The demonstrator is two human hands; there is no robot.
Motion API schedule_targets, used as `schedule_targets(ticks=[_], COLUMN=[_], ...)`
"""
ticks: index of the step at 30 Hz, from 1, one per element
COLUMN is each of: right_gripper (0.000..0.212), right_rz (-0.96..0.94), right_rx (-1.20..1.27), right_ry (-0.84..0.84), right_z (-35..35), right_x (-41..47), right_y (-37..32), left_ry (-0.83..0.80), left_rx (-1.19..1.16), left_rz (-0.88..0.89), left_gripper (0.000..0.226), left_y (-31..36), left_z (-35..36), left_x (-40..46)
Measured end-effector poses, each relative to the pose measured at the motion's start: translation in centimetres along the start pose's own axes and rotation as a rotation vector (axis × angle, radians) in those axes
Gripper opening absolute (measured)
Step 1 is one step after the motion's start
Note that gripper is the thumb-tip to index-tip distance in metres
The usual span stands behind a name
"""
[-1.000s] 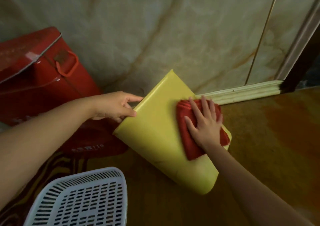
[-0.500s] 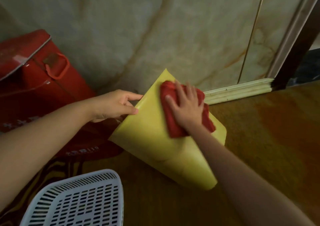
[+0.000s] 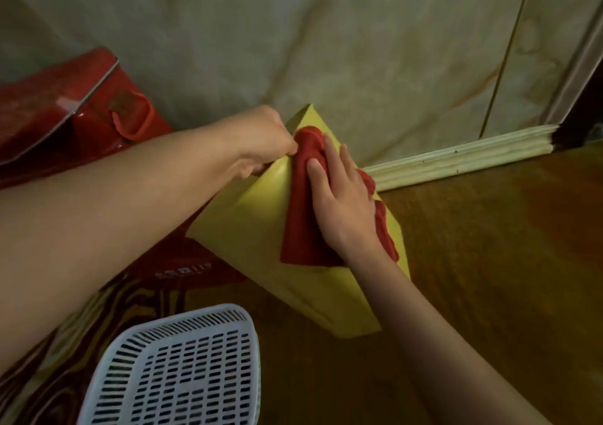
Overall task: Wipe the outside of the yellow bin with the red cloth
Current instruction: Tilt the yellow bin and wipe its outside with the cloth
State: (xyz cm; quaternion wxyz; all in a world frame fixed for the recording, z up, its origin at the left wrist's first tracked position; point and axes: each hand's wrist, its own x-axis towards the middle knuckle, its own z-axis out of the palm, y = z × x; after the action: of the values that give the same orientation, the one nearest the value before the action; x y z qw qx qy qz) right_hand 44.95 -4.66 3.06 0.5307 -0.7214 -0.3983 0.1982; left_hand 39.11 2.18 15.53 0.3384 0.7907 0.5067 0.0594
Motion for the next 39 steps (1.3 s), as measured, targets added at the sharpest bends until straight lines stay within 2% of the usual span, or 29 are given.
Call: schedule_targets(ticks=[3, 5, 6, 9, 11, 12, 14, 15, 17, 20, 24, 26, 29, 33, 36, 37, 39], right_gripper=[0.059, 0.055, 0.056, 0.055, 0.054, 0.056, 0.06, 0.059, 0.056, 0.063, 0.066, 0.068, 0.075, 0.081, 0.081, 0.081, 0.08], right_rz=[-0.181, -0.266, -0.251, 0.087, 0.282, 0.32, 0.347, 0.352, 0.342, 0.258, 0.051, -0.086, -0.297, -0.425, -0.464, -0.466, -0.462], right_rx=[0.047, 0.018, 0.013, 0.119, 0.208, 0.235, 0.261, 0.267, 0.242, 0.143, 0.067, -0.003, -0.178, -0.238, -0.208, -0.203, -0.189], right_ry=[0.012, 0.013, 0.015, 0.065, 0.105, 0.111, 0.116, 0.11, 0.101, 0.075, 0.11, 0.15, 0.229, 0.265, 0.312, 0.311, 0.296], right_z=[1.1, 1.4, 1.4, 1.5, 1.7, 1.9, 2.2, 2.3, 2.9, 3.2, 2.5, 1.9, 1.0, -0.1, -1.0, -1.2, -1.7], right_x=[-1.0, -3.0, -4.1, -6.8, -7.5, -7.5, -7.4, -7.3, -7.0, -6.5, -5.5, -4.6, -3.1, -2.3, -1.7, -1.4, -1.3], right_y=[0.7, 4.9, 7.5, 13.6, 15.0, 15.1, 14.4, 14.1, 13.3, 11.1, 6.8, 4.3, 2.3, 4.7, 7.7, 8.7, 10.8], left_ry=[0.001, -0.028, -0.027, -0.066, -0.14, -0.191, -0.293, -0.308, -0.235, -0.181, -0.156, -0.205, -0.291, -0.415, -0.458, -0.451, -0.426], left_rx=[-0.038, -0.043, -0.056, -0.094, -0.087, -0.048, 0.136, 0.27, 0.505, 0.46, 0.393, 0.343, 0.245, 0.185, 0.171, 0.14, 0.131], left_rz=[-0.067, -0.096, -0.095, -0.059, 0.04, 0.102, 0.242, 0.304, 0.387, 0.358, 0.414, 0.409, 0.389, 0.405, 0.431, 0.422, 0.413], left_gripper=[0.032, 0.03, 0.027, 0.01, 0.013, 0.018, 0.015, 0.01, 0.021, 0.011, 0.014, 0.01, 0.019, 0.014, 0.035, 0.032, 0.012], left_y=[-0.9, -1.8, -1.9, -0.9, -0.6, -0.7, -1.7, -2.5, -4.5, -6.5, -5.1, -4.0, -2.5, -1.1, 0.4, 0.9, 1.2], left_z=[0.1, 0.5, 0.5, 0.9, 1.5, 1.5, 0.4, -0.7, -3.0, -4.3, -3.2, -2.6, -1.8, -0.9, 0.5, 0.8, 0.7], left_x=[-0.2, -0.2, 0.0, 0.1, 0.0, -0.4, -1.6, -2.2, -3.0, -3.6, -2.6, -1.8, -0.4, 0.9, 1.4, 1.7, 2.2])
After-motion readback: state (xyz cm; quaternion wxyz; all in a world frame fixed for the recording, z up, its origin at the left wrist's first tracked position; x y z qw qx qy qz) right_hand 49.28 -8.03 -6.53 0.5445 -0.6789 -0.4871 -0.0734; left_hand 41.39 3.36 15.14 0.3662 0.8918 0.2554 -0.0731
